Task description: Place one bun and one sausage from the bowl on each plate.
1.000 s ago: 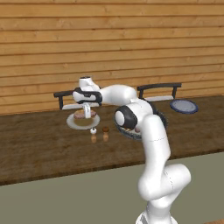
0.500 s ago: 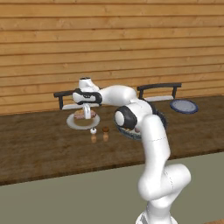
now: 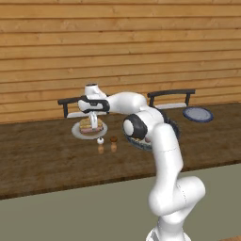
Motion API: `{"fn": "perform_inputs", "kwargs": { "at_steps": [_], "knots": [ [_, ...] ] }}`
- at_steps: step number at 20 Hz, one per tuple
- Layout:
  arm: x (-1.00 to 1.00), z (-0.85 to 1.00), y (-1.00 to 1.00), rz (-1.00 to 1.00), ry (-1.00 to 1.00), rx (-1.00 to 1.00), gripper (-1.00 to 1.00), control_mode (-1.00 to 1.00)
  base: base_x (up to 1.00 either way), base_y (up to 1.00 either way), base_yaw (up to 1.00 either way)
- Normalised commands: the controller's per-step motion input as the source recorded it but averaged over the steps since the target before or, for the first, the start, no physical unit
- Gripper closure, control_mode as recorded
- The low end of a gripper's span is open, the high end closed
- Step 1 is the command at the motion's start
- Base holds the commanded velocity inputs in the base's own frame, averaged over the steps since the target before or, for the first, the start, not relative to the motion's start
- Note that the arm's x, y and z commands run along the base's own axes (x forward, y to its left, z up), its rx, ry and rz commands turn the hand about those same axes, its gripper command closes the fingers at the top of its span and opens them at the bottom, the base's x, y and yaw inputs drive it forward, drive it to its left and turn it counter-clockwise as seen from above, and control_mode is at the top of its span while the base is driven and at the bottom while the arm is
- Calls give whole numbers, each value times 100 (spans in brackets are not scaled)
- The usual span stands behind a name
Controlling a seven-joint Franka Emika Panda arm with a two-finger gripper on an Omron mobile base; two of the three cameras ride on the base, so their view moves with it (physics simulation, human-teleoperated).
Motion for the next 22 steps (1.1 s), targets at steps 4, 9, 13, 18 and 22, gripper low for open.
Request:
{"fn": "perform_inputs", "kwargs": {
  "at_steps": [4, 9, 13, 18, 22],
  "knots": [
    [0, -1, 0, 0, 0, 0, -100, -100, 0, 0, 0],
    [-3, 21, 0, -2, 0, 0, -100, -100, 0, 0, 0],
    [-41, 74, 2, -15, -8, 0, -100, -100, 0, 0, 0],
    [-82, 44, -9, -35, -5, 2, -100, -100, 0, 0, 0],
    [-79, 33, -37, -56, 0, 8, -100, -100, 0, 0, 0]
  ]
}}
